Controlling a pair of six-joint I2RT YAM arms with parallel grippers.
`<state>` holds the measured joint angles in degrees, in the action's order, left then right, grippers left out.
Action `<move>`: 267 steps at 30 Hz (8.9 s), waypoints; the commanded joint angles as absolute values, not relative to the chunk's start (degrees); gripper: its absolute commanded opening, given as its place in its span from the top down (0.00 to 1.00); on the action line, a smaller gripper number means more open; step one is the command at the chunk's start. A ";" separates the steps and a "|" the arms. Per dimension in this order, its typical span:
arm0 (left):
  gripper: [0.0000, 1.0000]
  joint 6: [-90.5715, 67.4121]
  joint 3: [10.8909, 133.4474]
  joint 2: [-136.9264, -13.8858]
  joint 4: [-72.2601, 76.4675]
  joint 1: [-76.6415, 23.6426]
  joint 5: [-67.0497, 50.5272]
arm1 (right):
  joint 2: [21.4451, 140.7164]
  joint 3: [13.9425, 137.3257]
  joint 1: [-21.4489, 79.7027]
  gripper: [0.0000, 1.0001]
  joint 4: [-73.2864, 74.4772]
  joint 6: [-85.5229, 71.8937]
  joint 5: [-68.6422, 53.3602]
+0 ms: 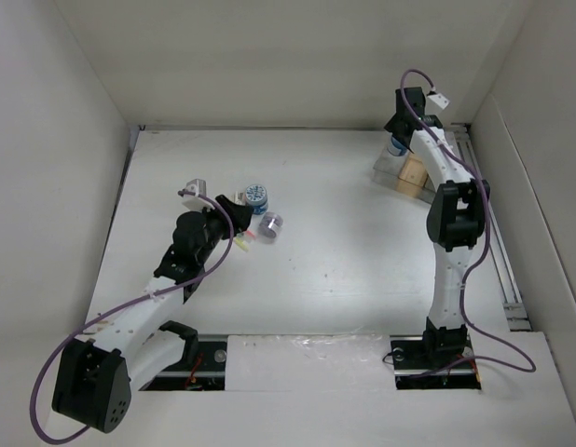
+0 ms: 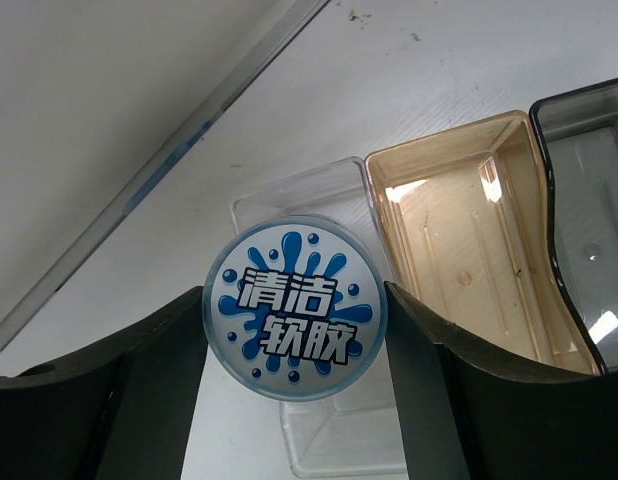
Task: Sort the stationery into containers
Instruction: Place the stationery in the storage box, then pick up the stationery from the center of the board, then place the stationery in the storage box, then pick up the stationery from the center of the board.
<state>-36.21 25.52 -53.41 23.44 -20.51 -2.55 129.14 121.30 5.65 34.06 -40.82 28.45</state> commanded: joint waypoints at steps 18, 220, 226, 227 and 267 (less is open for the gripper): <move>0.47 -35.42 26.19 -53.17 26.54 -20.48 -2.73 | 133.42 125.07 6.24 0.43 29.01 -37.62 35.15; 0.33 -21.27 45.87 -90.17 14.68 -32.17 8.53 | 96.86 70.40 28.13 0.01 5.98 -48.87 -2.99; 0.37 -21.27 46.41 -91.41 14.68 -32.17 8.53 | 96.33 69.87 28.13 0.00 5.45 -48.87 -5.00; 0.39 -21.27 46.41 -91.41 14.68 -32.17 8.53 | 96.33 69.35 28.13 0.00 4.93 -49.39 -5.01; 0.65 -18.20 28.21 -66.09 40.69 -34.09 -26.19 | 87.53 61.17 28.56 0.00 2.72 -45.97 -33.57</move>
